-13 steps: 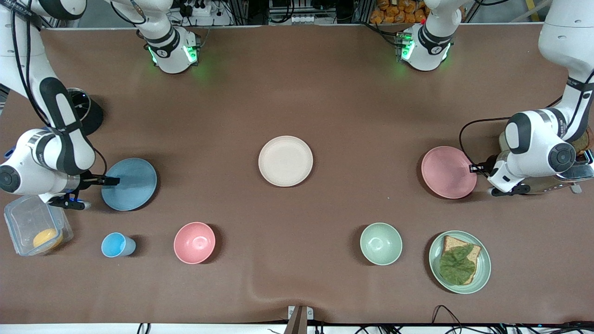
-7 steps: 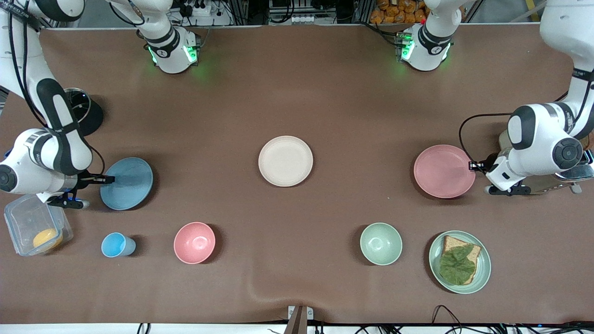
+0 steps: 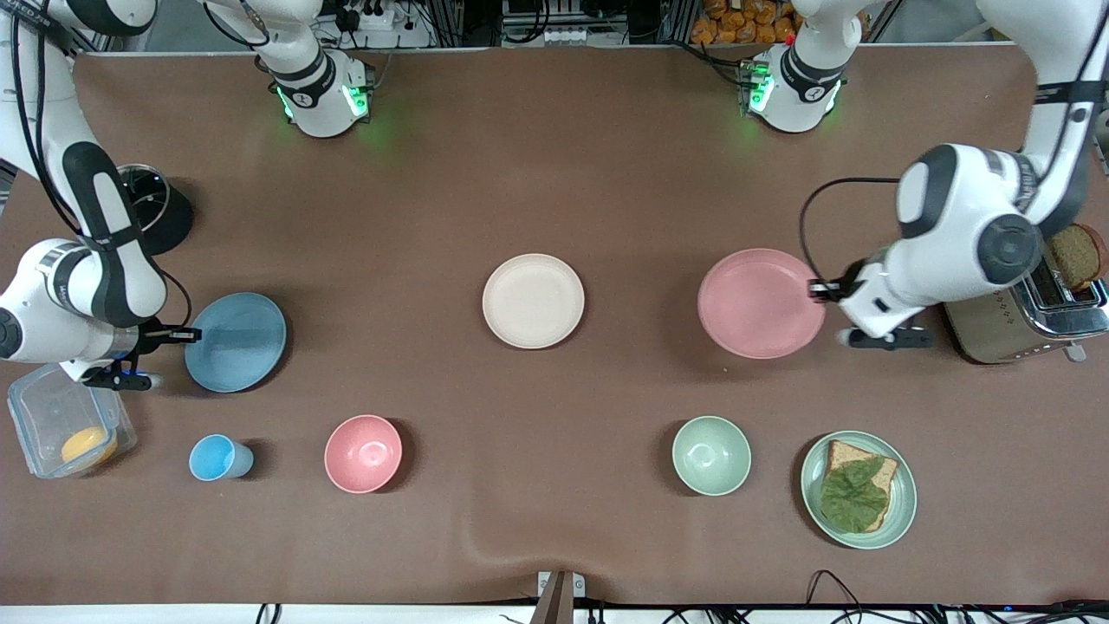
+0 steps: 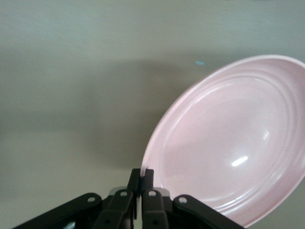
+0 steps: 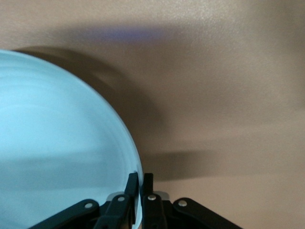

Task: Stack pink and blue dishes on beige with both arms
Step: 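Place the pink plate on the beige plate with the left gripper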

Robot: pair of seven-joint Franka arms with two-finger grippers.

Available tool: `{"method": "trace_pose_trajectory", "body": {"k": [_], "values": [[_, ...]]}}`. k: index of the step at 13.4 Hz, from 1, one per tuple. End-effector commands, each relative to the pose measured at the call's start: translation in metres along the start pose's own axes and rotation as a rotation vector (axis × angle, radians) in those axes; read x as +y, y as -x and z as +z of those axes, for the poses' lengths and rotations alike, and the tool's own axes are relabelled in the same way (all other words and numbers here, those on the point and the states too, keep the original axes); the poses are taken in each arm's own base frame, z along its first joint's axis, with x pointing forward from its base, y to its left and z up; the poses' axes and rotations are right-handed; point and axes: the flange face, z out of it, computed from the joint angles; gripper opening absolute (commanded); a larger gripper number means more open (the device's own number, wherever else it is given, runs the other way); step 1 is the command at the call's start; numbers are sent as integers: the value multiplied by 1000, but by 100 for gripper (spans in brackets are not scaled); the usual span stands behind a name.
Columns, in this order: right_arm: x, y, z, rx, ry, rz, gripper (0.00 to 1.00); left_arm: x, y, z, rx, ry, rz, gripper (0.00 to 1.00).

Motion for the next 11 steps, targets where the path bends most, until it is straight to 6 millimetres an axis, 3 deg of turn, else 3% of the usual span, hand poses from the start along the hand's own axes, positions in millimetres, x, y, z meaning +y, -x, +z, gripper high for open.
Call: {"method": "trace_pose_trajectory", "body": {"k": [1,2,4,6,9,11], "values": [[-4,6,-14,-1,2,-41,0,72,16,16,-23,39,-93,0],[-3,6,-21,5,3,-53,0,96,22,26,-26,50,-112,0],[1,7,-39,34,8,-110,0,165,50,46,-13,56,-167,0],[0,8,-69,10,-9,-129,0,215,71,78,-19,74,-215,0],[-22,8,-104,-58,-97,-155,0,255,93,110,-30,103,-248,0],[-52,13,-104,-115,-277,-175,0,269,97,133,-32,138,-246,0]]}}
